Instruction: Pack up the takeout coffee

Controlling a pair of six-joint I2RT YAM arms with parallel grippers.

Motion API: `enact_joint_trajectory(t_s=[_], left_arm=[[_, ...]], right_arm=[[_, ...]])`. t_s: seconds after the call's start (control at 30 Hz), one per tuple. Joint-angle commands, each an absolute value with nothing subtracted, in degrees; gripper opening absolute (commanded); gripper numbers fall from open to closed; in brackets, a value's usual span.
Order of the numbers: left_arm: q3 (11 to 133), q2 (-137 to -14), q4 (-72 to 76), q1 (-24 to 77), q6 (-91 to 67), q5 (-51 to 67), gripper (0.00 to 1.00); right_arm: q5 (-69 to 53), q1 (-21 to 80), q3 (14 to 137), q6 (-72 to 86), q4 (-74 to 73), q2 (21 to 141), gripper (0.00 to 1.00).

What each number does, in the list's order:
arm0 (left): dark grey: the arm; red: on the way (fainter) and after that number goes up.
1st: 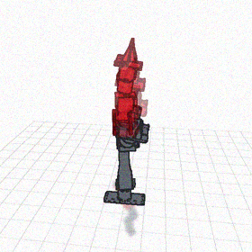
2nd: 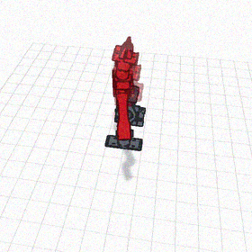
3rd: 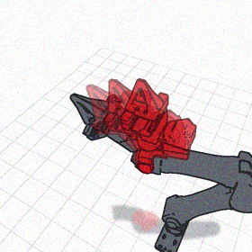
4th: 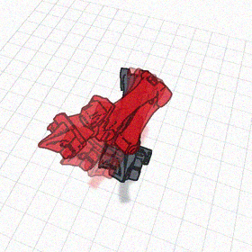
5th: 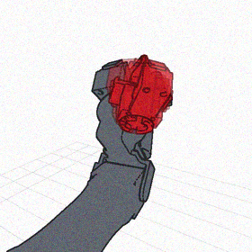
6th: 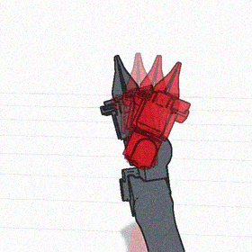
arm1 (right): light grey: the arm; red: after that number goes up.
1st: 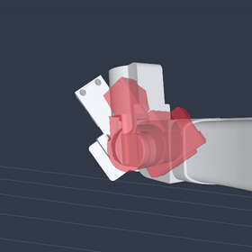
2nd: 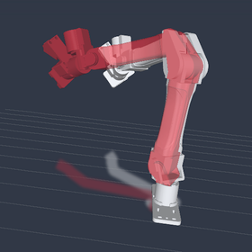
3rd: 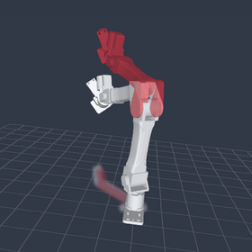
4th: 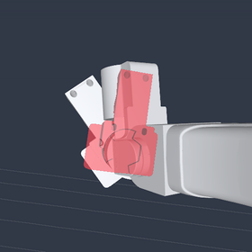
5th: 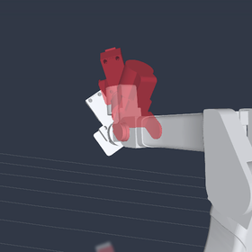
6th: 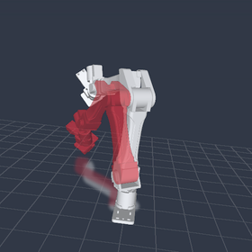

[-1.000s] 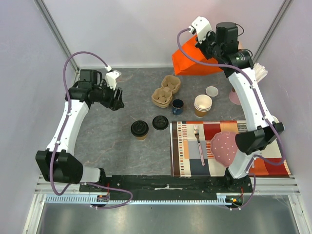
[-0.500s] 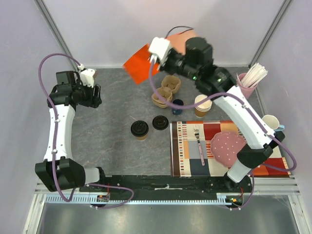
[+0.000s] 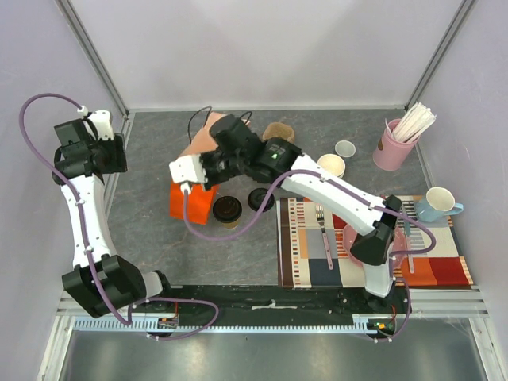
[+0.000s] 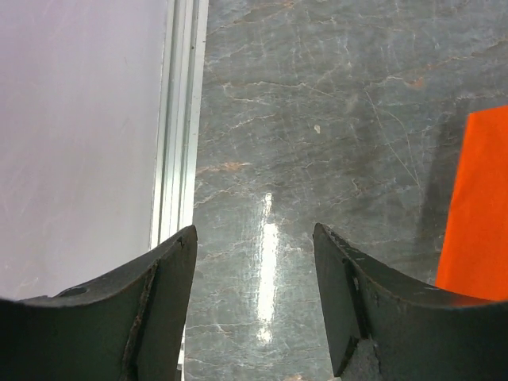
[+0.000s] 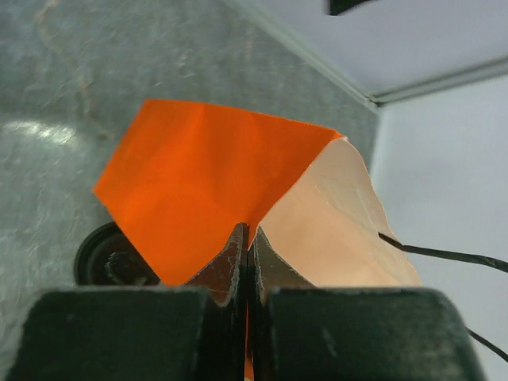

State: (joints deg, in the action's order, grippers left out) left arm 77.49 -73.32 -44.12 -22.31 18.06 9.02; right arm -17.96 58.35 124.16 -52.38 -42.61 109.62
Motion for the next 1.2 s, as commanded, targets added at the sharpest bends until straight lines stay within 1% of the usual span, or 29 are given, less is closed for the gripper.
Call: enact_joint_trajectory(t_s=[0.0,0.13,0.3,0.57,0.8,0.9,0.93,0.97,1.0,1.03,1.07,1.13,1.17], left_arm=[[79.7,-71.8,-41.5,-23.2,16.2,10.0,0.67],[80.5,-71.7,-43.2,-23.2,16.2,14.7,0.67],[80.4,-71.8,-43.9,-23.2,16.3,16.2,0.67],[80.0,-71.6,-44.6,-23.2,17.1,18.0,0.67],[80.2,-72.7,-44.6,-23.2,17.4,19.8,0.66],[79.9,-73.2,-44.6,-23.1,15.9,22.6,0.65],[79.7,-73.4,-44.6,-23.0,15.2,23.5,0.64],[79.4,-73.7,-44.6,-22.9,14.5,25.6,0.63],[78.7,-73.9,-44.8,-22.6,13.8,26.5,0.59],[78.3,-74.4,-45.2,-21.8,13.9,27.0,0.57],[78.0,-74.6,-46.1,-21.4,14.5,27.1,0.55],[77.4,-75.0,-46.5,-21.3,15.0,26.5,0.52],[77.2,-74.8,-46.5,-21.2,15.6,25.1,0.51]], right_arm=[[-15.3,64.2,123.1,-61.4,-47.7,108.5,0.0],[-16.1,67.4,120.2,-62.3,-48.6,107.4,0.0],[-17.2,70.8,117.2,-62.0,-49.0,106.3,0.0],[-15.0,73.3,116.5,-58.7,-50.0,107.3,0.0],[-15.1,74.2,114.5,-55.9,-50.0,105.7,0.0],[-15.0,74.4,113.9,-55.1,-49.3,106.0,0.14],[-14.9,74.4,114.0,-54.8,-49.2,106.1,0.24],[-14.9,74.4,114.3,-54.3,-49.0,106.3,0.27],[-15.1,74.4,114.4,-54.0,-48.5,106.3,0.31],[-15.2,74.4,114.8,-53.7,-48.3,106.3,0.42],[-15.0,74.4,115.0,-52.7,-47.7,106.1,0.48],[-14.9,74.4,116.0,-51.5,-47.2,105.7,0.59],[-15.4,74.4,116.2,-50.7,-46.6,104.9,0.61]])
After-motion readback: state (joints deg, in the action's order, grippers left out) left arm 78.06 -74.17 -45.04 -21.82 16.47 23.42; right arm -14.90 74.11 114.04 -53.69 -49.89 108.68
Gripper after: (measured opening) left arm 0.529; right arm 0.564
